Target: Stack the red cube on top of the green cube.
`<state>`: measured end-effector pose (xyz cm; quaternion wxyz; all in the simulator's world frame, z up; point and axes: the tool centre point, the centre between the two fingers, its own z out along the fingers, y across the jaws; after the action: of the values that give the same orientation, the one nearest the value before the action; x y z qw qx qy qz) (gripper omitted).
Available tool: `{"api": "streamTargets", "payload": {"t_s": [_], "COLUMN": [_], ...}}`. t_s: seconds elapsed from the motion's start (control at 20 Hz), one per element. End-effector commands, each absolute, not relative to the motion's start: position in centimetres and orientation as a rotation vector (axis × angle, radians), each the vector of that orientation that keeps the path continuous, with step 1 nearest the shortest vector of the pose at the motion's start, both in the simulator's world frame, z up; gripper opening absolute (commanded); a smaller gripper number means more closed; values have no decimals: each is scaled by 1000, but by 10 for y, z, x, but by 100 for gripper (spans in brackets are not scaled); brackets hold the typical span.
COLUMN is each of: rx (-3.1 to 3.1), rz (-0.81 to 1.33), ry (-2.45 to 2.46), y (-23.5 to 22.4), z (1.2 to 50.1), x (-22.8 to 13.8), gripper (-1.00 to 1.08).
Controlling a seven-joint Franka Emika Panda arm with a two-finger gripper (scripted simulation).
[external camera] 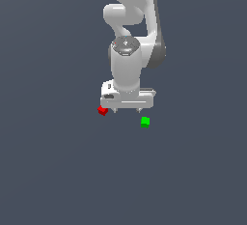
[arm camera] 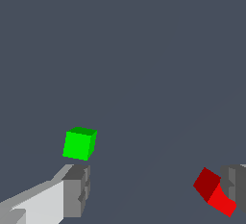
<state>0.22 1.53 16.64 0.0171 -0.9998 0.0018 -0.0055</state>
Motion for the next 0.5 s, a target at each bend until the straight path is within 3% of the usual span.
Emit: {"api": "streamTargets", "payload": {"t_s": [0.0,0.45], "rx": [-3107,-3110], "rz": [-17,-14], "ry": [6,164], "y": [15,-13], "z": [166,148], "x": [2,-11], "gripper": [100,100]}}
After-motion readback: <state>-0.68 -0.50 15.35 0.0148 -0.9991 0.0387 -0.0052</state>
